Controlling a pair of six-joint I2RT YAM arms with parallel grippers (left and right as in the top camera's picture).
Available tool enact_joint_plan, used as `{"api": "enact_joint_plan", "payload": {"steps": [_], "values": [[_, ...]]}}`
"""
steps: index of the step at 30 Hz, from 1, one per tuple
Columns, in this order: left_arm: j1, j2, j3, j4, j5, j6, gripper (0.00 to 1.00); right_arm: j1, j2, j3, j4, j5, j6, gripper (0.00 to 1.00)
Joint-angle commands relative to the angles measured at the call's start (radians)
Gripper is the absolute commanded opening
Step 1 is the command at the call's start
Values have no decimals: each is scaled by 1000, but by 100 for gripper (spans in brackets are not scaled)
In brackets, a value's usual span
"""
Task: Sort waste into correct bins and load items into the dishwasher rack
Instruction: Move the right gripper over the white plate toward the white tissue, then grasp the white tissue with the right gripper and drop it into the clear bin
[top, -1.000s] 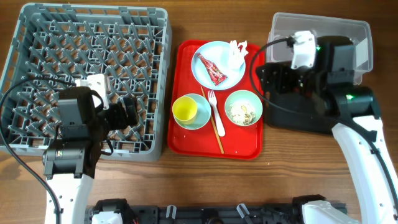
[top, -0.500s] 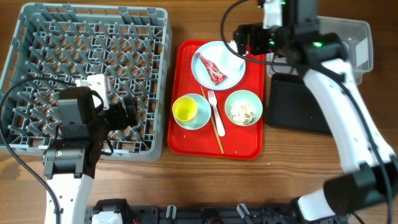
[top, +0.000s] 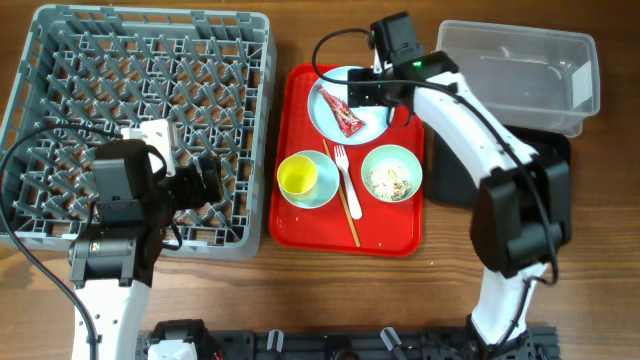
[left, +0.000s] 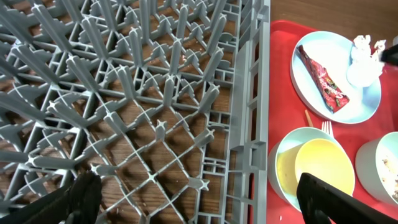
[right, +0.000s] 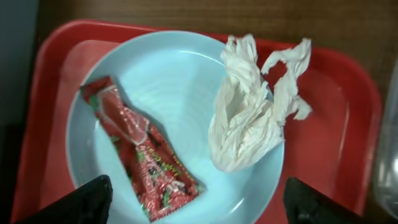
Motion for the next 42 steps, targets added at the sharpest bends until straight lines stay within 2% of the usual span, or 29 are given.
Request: {"api": "enact_joint_plan", "payload": {"steps": [1, 6, 14, 18, 28, 32, 39, 42], "values": [[7, 3, 18, -1, 5, -6, 100, 0, 52, 15, 13, 29, 88, 83], [7, 3, 18, -2, 5, -6, 100, 0, 91, 14, 35, 48, 138, 77], [7, 3, 18, -8, 5, -6, 100, 2, 116, 13, 47, 79, 174, 74], [7, 3, 18, -8, 5, -6, 100, 2, 117, 10, 58, 102, 193, 64], [7, 3, 18, -8, 5, -6, 100, 3, 149, -13, 74, 106, 217, 62], [7, 3, 18, -8, 5, -6, 100, 2, 161, -13, 74, 103, 219, 51], [7, 3, 18, -8, 5, -6, 100, 2, 154, -12, 70, 68, 215, 15], [7, 3, 18, -8, 5, -6, 100, 2, 131, -8, 63, 48, 196, 5]]}}
